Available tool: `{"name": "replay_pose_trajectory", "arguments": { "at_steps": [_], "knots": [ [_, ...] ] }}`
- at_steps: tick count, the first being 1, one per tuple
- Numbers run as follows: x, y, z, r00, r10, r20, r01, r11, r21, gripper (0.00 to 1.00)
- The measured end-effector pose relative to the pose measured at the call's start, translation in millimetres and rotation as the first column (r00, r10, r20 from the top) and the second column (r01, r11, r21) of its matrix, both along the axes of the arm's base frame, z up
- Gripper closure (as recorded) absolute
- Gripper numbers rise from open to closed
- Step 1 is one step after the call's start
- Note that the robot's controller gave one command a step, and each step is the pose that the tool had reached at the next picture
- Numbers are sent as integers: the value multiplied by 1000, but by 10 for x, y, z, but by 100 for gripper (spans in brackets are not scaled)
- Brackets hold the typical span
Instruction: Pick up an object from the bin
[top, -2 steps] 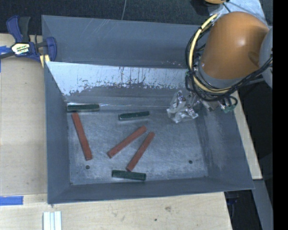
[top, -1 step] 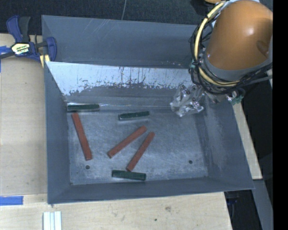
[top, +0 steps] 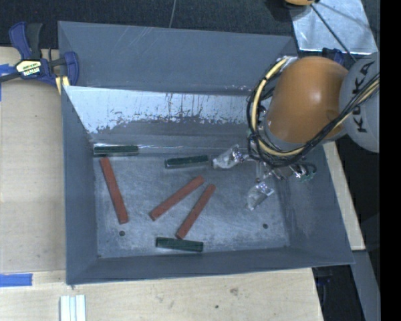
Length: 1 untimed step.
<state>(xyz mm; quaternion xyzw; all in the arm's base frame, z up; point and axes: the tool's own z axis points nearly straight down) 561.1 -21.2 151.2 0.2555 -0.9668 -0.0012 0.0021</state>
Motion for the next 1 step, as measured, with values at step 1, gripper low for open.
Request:
{"name": "replay_pose_trajectory", "arguments": {
  "at_steps": [1],
  "knots": [
    [21,-1,35,1000,0,8,0,1000,0,0]
  ]
}}
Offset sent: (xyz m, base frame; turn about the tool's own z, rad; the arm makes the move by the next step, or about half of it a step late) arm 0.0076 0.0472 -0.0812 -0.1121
